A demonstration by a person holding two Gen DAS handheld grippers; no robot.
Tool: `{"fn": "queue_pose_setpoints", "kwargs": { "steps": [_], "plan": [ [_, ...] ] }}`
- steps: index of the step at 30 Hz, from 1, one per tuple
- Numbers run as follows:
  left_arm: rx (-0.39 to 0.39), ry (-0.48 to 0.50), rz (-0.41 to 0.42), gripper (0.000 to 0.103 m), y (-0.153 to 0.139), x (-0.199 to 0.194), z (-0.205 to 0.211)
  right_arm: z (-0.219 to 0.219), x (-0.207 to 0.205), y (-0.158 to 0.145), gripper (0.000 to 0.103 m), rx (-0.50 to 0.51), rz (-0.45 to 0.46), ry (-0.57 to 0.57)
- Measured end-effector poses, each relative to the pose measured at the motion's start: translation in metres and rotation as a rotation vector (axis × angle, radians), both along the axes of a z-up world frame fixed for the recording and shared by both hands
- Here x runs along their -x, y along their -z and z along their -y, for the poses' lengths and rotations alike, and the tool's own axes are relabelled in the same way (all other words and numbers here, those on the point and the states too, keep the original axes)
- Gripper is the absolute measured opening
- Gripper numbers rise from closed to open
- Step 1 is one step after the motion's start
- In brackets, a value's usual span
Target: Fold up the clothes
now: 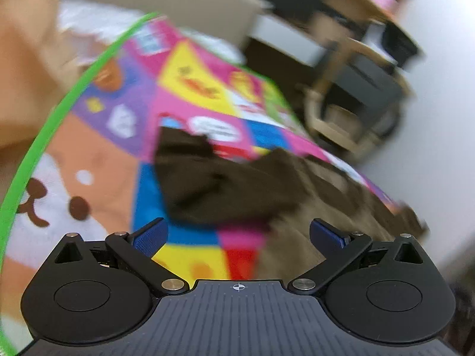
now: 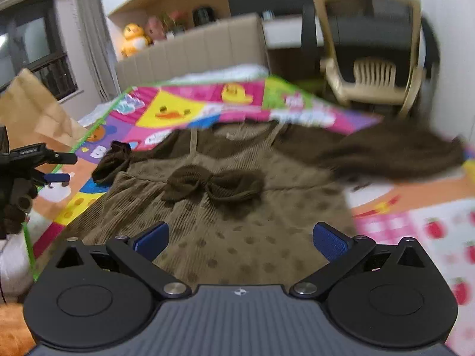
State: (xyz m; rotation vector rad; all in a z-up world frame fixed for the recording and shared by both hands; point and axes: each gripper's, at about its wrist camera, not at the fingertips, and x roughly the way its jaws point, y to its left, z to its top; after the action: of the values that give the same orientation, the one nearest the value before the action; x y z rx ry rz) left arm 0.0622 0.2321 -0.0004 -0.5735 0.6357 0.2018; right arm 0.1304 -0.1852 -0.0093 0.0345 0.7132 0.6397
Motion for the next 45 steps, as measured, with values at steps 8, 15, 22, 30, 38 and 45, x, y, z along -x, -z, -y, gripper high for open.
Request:
{"fn": "queue_pose_setpoints", "kwargs": {
  "steps": [8, 15, 22, 30, 38, 45],
  "plan": [
    [-0.094, -0.066, -0.089, 0.103, 0.018, -0.038, -0.010, -0.025, -0.033, 0.044, 0.103, -0.002, -0.094, 0.107],
    [-0.091, 0.237, 0.080, 0.103, -0.010, -0.048, 0.067, -0.029, -0.030, 0.045, 0.103, 0.044, -0.082, 0.097],
    [-0.184, 0.369, 0.159, 0.103, 0.014, -0.058, 0.120, 0.013, -0.059, 0.015, 0.103, -0.007, -0.002, 0.244],
    [-0.122, 0.358, 0.159, 0.103, 0.043, -0.062, 0.117, 0.120, -0.169, 0.023, 0.074, 0.065, 0.048, 0.788],
    [-0.070, 0.344, 0.179, 0.103, 0.049, -0.062, 0.111, 0.140, -0.228, 0.058, 0.021, -0.056, -0.035, 0.837],
    [-0.037, 0.344, 0.184, 0.103, 0.050, -0.063, 0.107, 0.058, -0.186, -0.034, 0.015, -0.109, 0.213, 0.485]
  ]
}}
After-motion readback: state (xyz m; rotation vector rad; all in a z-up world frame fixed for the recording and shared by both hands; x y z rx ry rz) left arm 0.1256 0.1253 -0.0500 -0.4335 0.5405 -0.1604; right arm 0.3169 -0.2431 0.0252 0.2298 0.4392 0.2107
